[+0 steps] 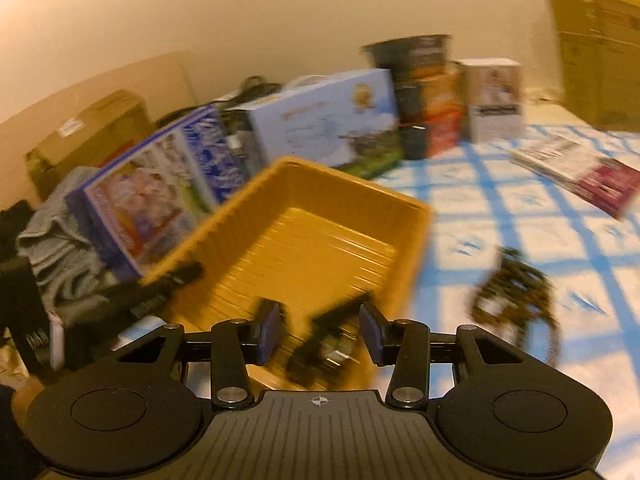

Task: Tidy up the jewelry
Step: 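Grasp a brown bead bracelet with the right tool and drop it into the tray, then move the open right tool back over the bead pile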

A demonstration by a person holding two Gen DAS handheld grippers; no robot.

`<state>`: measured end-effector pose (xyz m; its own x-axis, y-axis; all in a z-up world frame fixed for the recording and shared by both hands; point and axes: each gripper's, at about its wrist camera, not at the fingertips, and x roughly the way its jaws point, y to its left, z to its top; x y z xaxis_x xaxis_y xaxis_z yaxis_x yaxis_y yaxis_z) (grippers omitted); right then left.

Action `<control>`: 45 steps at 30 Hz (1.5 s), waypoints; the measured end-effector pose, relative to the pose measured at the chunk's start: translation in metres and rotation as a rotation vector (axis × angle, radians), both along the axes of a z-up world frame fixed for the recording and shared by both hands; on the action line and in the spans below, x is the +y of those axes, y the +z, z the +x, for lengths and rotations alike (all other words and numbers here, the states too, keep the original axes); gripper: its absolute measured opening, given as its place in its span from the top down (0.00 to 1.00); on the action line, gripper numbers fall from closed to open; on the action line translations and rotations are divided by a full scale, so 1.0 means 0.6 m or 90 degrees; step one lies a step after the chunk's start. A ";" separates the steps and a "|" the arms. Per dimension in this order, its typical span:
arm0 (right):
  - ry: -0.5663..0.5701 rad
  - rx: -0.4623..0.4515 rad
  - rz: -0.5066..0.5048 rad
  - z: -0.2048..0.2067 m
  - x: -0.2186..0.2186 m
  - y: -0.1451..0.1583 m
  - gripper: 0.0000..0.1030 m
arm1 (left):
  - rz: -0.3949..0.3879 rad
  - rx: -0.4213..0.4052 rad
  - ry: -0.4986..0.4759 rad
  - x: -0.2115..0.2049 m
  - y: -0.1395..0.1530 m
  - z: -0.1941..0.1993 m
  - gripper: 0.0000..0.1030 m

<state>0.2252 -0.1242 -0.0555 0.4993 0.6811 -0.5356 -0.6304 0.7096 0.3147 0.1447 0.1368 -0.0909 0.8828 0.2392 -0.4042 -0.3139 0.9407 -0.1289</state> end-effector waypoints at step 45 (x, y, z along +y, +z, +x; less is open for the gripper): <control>-0.190 0.061 -0.045 0.130 -0.158 -0.108 0.61 | 0.019 0.009 -0.001 -0.004 0.000 0.004 0.94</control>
<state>0.3030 -0.2192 -0.1200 0.6164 0.4713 -0.6308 -0.3606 0.8811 0.3059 0.1469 0.1346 -0.0912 0.8778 0.2497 -0.4089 -0.3136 0.9447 -0.0964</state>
